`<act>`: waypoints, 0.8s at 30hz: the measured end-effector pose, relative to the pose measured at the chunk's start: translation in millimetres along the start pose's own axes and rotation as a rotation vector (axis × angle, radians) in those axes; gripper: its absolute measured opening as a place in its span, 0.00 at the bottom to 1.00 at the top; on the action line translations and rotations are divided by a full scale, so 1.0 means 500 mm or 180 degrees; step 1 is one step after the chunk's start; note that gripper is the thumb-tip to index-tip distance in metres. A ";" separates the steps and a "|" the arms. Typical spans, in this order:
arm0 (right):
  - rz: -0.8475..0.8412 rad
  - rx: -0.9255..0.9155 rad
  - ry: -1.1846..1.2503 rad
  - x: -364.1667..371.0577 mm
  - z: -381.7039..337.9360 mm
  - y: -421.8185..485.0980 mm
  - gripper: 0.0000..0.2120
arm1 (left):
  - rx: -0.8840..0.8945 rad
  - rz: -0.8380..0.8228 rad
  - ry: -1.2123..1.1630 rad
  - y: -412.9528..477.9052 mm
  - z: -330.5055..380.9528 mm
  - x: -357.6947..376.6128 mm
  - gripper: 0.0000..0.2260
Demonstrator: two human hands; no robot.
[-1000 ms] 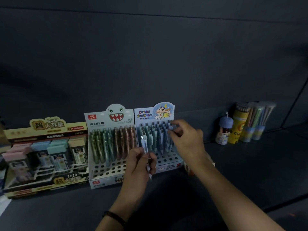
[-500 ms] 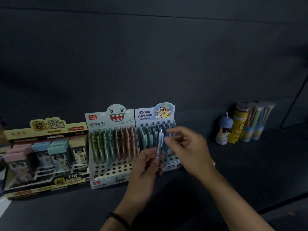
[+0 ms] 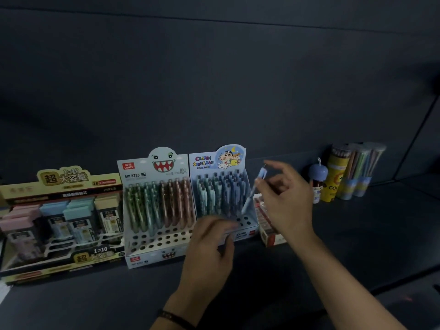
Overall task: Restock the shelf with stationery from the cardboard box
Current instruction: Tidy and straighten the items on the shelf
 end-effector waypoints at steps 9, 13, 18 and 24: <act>-0.0318 -0.0424 -0.0805 0.047 0.041 0.028 0.07 | -0.0147 -0.1156 0.1267 -0.018 -0.011 0.041 0.22; -0.0473 -0.0448 -0.0924 0.059 0.042 0.029 0.05 | -0.0190 -0.1245 0.1329 -0.018 -0.012 0.042 0.23; -0.0527 -0.0509 -0.1107 0.065 0.035 0.045 0.05 | -0.0206 -0.1293 0.1359 -0.017 -0.013 0.043 0.23; -0.0663 -0.0522 -0.1309 0.062 0.041 0.047 0.06 | -0.0235 -0.1309 0.1382 -0.017 -0.016 0.041 0.23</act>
Point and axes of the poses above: each hand's wrist, its own y-axis towards the middle knuckle, its own x-axis out of the palm, z = x × y, the point moved 2 cm from there along y, towards the middle knuckle, and after that the axes turned 4 degrees about -x, right-handed, at the moved point
